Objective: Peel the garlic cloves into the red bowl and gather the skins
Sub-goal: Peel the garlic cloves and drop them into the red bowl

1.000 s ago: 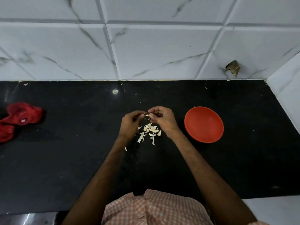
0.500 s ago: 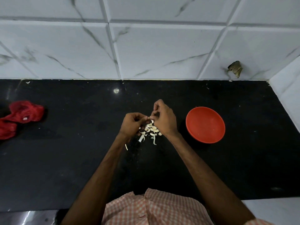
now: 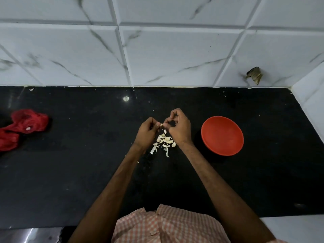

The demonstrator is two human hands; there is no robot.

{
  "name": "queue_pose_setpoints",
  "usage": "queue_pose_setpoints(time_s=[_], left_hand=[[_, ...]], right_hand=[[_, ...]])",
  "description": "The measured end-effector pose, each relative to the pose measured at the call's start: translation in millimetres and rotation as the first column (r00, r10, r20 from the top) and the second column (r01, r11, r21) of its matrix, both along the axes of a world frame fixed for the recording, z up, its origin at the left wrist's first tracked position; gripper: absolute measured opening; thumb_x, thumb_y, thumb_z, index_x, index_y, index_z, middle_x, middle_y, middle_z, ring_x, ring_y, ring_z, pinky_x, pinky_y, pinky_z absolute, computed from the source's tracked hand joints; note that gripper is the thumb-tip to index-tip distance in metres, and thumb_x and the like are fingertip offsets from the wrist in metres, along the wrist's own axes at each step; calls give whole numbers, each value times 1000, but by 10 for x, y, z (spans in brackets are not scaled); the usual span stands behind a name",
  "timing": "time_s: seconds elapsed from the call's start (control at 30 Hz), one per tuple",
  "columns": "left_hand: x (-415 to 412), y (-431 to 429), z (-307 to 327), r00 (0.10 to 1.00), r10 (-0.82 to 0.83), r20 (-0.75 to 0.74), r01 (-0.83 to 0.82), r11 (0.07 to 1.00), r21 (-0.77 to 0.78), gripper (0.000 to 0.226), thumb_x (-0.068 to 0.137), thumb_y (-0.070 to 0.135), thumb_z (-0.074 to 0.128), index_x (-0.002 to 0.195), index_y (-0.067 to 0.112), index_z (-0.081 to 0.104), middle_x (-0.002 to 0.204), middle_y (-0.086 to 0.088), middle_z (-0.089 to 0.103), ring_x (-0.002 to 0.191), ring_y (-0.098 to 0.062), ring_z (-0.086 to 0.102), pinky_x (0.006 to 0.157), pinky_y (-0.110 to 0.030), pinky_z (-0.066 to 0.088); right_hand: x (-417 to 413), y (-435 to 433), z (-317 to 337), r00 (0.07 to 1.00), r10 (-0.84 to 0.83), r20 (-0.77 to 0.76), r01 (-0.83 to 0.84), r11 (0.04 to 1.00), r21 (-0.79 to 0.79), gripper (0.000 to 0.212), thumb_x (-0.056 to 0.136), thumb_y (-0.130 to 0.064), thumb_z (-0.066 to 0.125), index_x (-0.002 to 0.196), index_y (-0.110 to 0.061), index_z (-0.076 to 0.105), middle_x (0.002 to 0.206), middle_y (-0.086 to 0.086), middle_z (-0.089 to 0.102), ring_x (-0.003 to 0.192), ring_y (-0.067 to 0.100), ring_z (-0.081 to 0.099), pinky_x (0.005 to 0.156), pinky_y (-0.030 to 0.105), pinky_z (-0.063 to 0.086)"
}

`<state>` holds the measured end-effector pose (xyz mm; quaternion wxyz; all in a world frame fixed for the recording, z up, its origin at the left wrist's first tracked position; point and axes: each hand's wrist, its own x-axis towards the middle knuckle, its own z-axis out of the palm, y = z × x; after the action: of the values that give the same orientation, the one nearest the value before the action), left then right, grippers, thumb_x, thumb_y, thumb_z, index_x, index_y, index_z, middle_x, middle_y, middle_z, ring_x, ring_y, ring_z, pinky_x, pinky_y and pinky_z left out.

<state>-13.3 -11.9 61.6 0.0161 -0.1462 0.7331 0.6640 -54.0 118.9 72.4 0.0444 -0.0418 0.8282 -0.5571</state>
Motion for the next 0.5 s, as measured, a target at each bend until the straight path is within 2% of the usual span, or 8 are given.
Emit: queue_pose_setpoints(time_s=[0.1, 0.17, 0.27, 0.37, 0.5], left_hand=[[-4, 109, -53, 992, 123, -27, -122, 992, 31, 18, 103, 9, 49, 86, 12, 54, 76, 0, 57, 64, -3, 51, 58, -16, 43], [-13, 199, -71, 979, 204, -18, -203, 977, 71, 19, 103, 11, 49, 85, 13, 54, 79, -3, 58, 69, -8, 52, 61, -19, 44], [-37, 288, -47, 951, 308, 30, -308, 935, 174, 19, 104, 13, 47, 87, 9, 54, 80, -4, 59, 71, -9, 56, 62, -23, 47], [-45, 300, 28, 937, 341, 74, -348, 891, 291, 21, 105, 12, 44, 88, 6, 55, 75, -3, 57, 56, -2, 53, 48, -16, 43], [-24, 267, 35, 939, 323, 114, -342, 864, 369, 24, 104, 16, 47, 84, 9, 59, 73, -1, 54, 56, -6, 45, 44, -15, 38]], right_hand=[[49, -116, -9, 989, -139, -45, 140, 990, 18, 50, 69, 5, 74, 82, -33, 45, 70, -8, 65, 80, 18, 67, 80, 42, 57], [50, -182, -21, 979, -190, -77, 194, 980, 40, 52, 67, 0, 73, 80, -39, 40, 70, -10, 64, 82, 22, 66, 78, 50, 55], [103, -238, 27, 968, -206, -143, 222, 970, 100, 52, 69, -2, 73, 84, -38, 39, 74, -8, 63, 83, 17, 63, 81, 51, 52], [169, -250, 28, 961, -182, -207, 213, 967, 139, 46, 73, -1, 75, 89, -30, 44, 80, -9, 61, 86, 12, 59, 82, 50, 50], [107, -204, 10, 974, -162, -156, 176, 981, 82, 53, 76, -7, 79, 90, -43, 43, 82, -16, 64, 90, 12, 67, 86, 51, 54]])
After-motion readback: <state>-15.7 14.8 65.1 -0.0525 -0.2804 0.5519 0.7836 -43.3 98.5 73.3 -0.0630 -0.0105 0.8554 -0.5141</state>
